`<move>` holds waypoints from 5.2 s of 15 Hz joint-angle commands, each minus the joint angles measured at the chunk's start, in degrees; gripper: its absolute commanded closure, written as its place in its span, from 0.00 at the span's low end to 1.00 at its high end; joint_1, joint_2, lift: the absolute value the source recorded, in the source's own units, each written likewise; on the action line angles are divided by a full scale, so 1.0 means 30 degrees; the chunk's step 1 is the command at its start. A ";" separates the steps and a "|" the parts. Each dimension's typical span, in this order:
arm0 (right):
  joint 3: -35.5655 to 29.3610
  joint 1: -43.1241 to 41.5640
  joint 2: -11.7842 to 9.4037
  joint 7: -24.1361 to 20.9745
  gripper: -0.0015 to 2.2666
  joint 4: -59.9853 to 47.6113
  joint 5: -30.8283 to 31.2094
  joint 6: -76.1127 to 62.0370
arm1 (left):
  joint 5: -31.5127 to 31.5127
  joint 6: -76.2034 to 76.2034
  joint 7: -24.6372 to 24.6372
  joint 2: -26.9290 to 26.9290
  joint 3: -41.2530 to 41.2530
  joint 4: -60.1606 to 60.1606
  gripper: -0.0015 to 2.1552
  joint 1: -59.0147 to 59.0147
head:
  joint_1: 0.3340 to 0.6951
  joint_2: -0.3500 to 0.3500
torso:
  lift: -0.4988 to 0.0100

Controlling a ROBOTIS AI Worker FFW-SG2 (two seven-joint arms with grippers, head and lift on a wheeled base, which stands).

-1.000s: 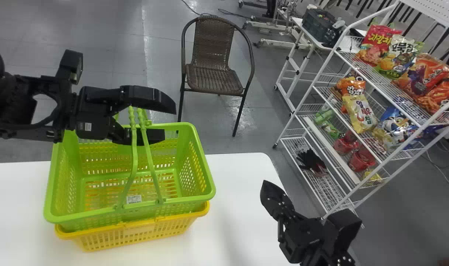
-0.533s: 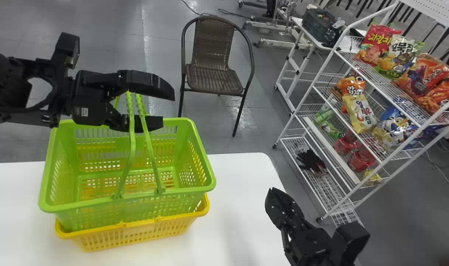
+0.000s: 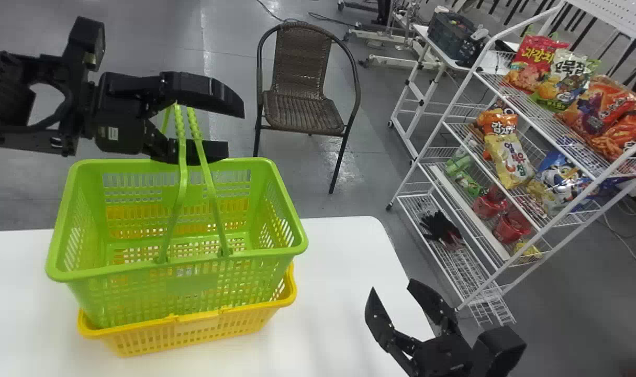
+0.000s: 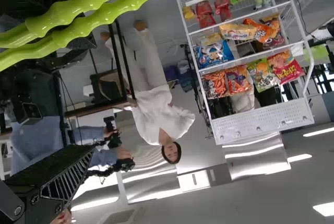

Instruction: Grasp handle with right gripper to insert into left gripper then lift and swing left to center

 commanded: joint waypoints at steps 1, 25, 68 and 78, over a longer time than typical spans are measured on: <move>-0.0014 -0.0018 0.0017 0.0000 0.02 0.0146 -0.0016 -0.0107 | 0.0262 0.0022 0.0028 0.0156 0.0000 0.0002 0.06 -0.0244 | 1.00 0.00 | 0.98; -0.0043 -0.0047 0.0017 0.0264 0.03 0.0644 -0.0104 -0.0224 | 0.1756 0.0022 -0.0001 0.1270 0.0146 0.0646 0.97 -0.2734 | 1.00 0.00 | 0.98; -0.0541 -0.0985 0.0017 0.0528 0.03 0.2284 -0.0104 -0.0752 | 0.7440 0.0022 -0.3839 1.8760 1.1923 -0.9930 0.97 1.7393 | 1.00 0.73 | 0.98; -0.0570 -0.1102 0.0017 0.0528 0.03 0.2314 -0.0104 -0.0634 | 0.8729 0.0022 -0.3869 1.5479 1.5937 -1.5907 0.97 2.5713 | 1.00 0.66 | 0.98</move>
